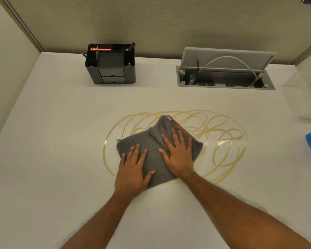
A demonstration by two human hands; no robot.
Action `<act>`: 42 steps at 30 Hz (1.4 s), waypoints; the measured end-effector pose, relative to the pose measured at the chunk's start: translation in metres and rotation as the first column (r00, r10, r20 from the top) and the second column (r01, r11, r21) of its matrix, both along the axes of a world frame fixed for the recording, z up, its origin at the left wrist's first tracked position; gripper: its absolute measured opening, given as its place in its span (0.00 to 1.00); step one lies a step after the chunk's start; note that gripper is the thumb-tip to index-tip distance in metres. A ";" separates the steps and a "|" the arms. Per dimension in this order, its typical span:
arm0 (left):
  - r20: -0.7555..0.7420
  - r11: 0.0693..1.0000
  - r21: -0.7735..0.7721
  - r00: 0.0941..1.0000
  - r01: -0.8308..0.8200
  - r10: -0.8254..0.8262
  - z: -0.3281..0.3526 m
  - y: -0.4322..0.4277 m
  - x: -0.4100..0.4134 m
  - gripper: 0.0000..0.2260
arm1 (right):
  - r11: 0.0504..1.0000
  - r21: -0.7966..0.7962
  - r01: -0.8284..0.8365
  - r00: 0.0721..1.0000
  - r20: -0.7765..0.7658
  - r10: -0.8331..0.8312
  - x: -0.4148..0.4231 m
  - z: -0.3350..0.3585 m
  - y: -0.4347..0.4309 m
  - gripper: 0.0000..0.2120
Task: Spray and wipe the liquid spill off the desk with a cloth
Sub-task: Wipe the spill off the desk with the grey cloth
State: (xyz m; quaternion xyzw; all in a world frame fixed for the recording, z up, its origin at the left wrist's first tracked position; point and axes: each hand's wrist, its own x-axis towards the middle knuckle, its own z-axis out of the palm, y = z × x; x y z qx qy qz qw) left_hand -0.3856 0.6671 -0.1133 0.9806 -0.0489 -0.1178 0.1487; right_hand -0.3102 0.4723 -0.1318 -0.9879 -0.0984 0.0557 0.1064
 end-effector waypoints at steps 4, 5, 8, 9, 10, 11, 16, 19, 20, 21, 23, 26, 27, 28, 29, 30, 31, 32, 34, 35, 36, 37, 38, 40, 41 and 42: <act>0.029 0.998 -0.032 0.999 0.047 -0.046 0.012 0.018 -0.004 0.34 | 0.998 0.017 0.060 0.998 0.024 -0.060 -0.008 -0.001 -0.025 0.30; 0.065 0.998 -0.040 0.997 0.042 -0.040 0.015 0.026 -0.003 0.33 | 0.997 -0.002 0.071 0.997 0.018 -0.071 -0.003 -0.001 -0.028 0.31; 0.149 1.000 -0.017 0.989 -0.010 0.013 0.021 0.057 0.004 0.32 | 0.990 -0.068 0.120 0.989 -0.078 -0.125 0.029 0.001 -0.017 0.39; 0.147 0.999 -0.007 0.988 -0.044 0.045 0.022 0.068 0.007 0.33 | 0.986 -0.090 0.137 0.982 -0.118 -0.147 0.040 0.002 -0.007 0.42; 0.136 0.997 0.000 0.988 -0.078 0.077 0.021 0.078 0.010 0.33 | 0.983 -0.113 0.147 0.976 -0.145 -0.163 0.050 0.003 0.003 0.45; 0.125 0.994 0.006 0.987 -0.106 0.105 0.021 0.087 0.014 0.33 | 0.980 -0.133 0.148 0.974 -0.154 -0.168 0.056 0.003 0.014 0.47; 0.133 0.986 0.044 0.979 -0.158 0.151 0.017 0.120 0.027 0.34 | 0.995 -0.095 -0.038 0.998 -0.055 0.033 0.029 -0.002 0.023 0.41; 0.126 0.982 0.044 0.976 -0.186 0.179 0.014 0.134 0.036 0.34 | 0.992 -0.052 -0.115 0.993 0.028 0.116 -0.001 -0.005 -0.010 0.35; 0.142 0.980 0.035 0.972 -0.195 0.188 0.013 0.139 0.039 0.34 | 0.993 -0.044 -0.106 0.993 0.040 0.108 -0.005 -0.006 -0.022 0.34; 0.158 0.979 0.026 0.968 -0.204 0.197 0.011 0.145 0.042 0.33 | 0.995 -0.042 -0.086 0.996 0.034 0.087 -0.006 -0.005 -0.032 0.34; 0.187 0.971 0.013 0.954 -0.239 0.233 0.007 0.157 0.047 0.32 | 0.998 -0.061 -0.022 1.000 -0.009 0.021 0.006 -0.003 -0.040 0.39; 0.201 0.951 -0.032 0.930 -0.308 0.308 -0.003 0.174 0.050 0.32 | 0.994 -0.078 0.082 0.993 -0.079 -0.088 0.038 0.003 -0.020 0.49; 0.188 0.943 -0.059 0.924 -0.328 0.334 -0.007 0.177 0.050 0.32 | 0.993 -0.064 0.104 0.989 -0.096 -0.110 0.048 0.005 -0.009 0.52; 0.179 0.937 -0.081 0.920 -0.340 0.349 -0.010 0.178 0.049 0.32 | 0.992 -0.040 0.119 0.986 -0.113 -0.123 0.056 0.006 0.003 0.55; 0.184 0.935 -0.094 0.917 -0.342 0.354 -0.012 0.177 0.049 0.32 | 0.992 -0.009 0.124 0.984 -0.128 -0.125 0.060 0.006 0.014 0.58; 0.194 0.935 -0.098 0.915 -0.341 0.354 -0.014 0.177 0.048 0.31 | 0.993 0.019 0.113 0.985 -0.134 -0.110 0.060 0.006 0.025 0.59; 0.203 0.936 -0.097 0.914 -0.339 0.352 -0.015 0.176 0.048 0.31 | 0.996 0.035 0.082 0.989 -0.129 -0.077 0.055 0.006 0.033 0.58; 0.211 0.936 -0.095 0.913 -0.338 0.351 -0.015 0.176 0.048 0.31 | 0.999 0.037 0.035 0.993 -0.115 -0.031 0.046 0.005 0.038 0.55; 0.220 0.935 -0.095 0.909 -0.341 0.354 -0.014 0.175 0.046 0.30 | 0.997 0.053 -0.059 0.997 -0.053 0.062 0.025 0.002 0.032 0.46; 0.222 0.934 -0.100 0.907 -0.344 0.358 -0.014 0.176 0.047 0.30 | 0.993 0.077 -0.090 0.996 -0.015 0.091 0.018 0.001 0.022 0.41; 0.223 0.932 -0.107 0.905 -0.346 0.362 -0.014 0.176 0.047 0.30 | 0.989 0.095 -0.110 0.994 0.009 0.109 0.015 0.000 0.009 0.37; 0.224 0.932 -0.111 0.905 -0.346 0.362 -0.014 0.177 0.047 0.30 | 0.989 0.090 -0.116 0.993 0.019 0.115 0.015 0.001 -0.004 0.35; 0.226 0.933 -0.110 0.905 -0.344 0.360 -0.015 0.177 0.047 0.30 | 0.992 0.060 -0.107 0.994 0.020 0.106 0.020 0.000 -0.015 0.36; 0.235 0.935 -0.099 0.905 -0.341 0.355 -0.017 0.177 0.047 0.29 | 0.999 -0.030 -0.031 0.999 -0.012 0.031 0.038 0.000 -0.023 0.42; 0.243 0.935 -0.097 0.903 -0.341 0.355 -0.019 0.177 0.048 0.29 | 0.998 -0.064 0.023 0.999 -0.037 -0.025 0.049 0.002 -0.019 0.47; 0.251 0.934 -0.097 0.899 -0.344 0.358 -0.020 0.178 0.049 0.29 | 0.994 -0.078 0.070 0.995 -0.064 -0.075 0.061 0.002 -0.011 0.52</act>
